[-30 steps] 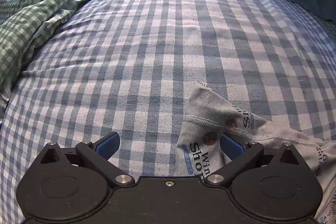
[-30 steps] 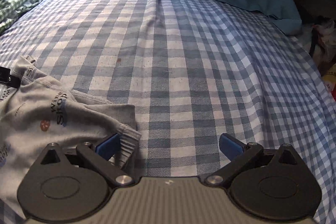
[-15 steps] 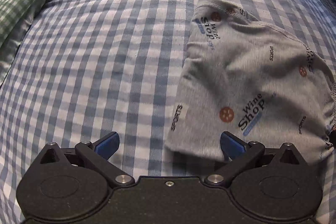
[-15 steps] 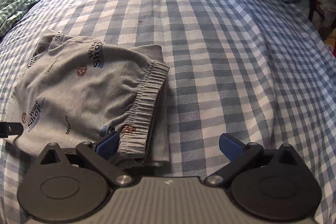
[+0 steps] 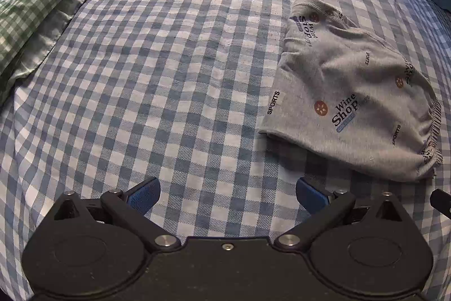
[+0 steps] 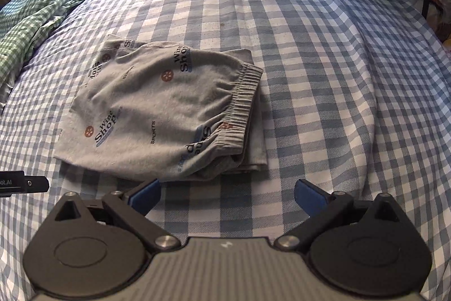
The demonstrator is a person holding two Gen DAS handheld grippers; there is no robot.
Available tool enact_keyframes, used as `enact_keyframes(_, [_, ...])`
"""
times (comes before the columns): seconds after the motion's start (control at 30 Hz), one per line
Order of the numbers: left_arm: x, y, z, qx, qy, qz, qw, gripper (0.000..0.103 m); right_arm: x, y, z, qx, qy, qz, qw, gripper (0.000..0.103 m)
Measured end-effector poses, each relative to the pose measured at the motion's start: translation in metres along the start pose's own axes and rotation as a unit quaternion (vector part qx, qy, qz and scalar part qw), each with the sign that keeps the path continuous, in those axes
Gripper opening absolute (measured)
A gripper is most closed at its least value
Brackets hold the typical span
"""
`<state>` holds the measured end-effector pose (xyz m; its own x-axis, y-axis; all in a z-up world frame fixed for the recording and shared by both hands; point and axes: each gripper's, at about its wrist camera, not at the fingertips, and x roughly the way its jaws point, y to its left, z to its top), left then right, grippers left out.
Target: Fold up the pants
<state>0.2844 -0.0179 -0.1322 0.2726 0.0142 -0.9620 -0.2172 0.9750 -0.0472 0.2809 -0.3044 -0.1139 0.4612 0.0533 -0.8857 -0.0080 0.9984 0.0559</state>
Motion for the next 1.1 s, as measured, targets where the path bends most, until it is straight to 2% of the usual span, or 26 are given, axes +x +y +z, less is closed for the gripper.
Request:
enact_keyframes(0.5, [-0.020,0.007,-0.010,0.036,-0.018,-0.036,0.9985,0.102,-0.030,0.026,-0.018,0.021,-0.016,0.006,1.000,0.103])
enact_keyframes(0.63, [-0.037,0.009,-0.024,0.048,-0.049,-0.050,0.9964,0.102,-0.043,0.034,-0.023,0.009,-0.018,0.018,1.000,0.103])
enact_keyframes(0.8, [-0.062,0.015,-0.044,0.025,-0.099,-0.058,0.9931,0.102,-0.062,0.043,-0.027,-0.023,-0.045,0.032,0.998,0.103])
enact_keyframes(0.9, [-0.076,0.015,-0.057,0.014,-0.119,-0.059,0.9911,0.102,-0.076,0.041,-0.035,-0.029,-0.059,0.043,0.997,0.103])
enact_keyframes(1.1, [-0.107,0.005,-0.086,0.023,-0.166,-0.046,0.9848,0.102,-0.096,0.033,-0.047,-0.039,-0.076,0.063,0.994,0.103])
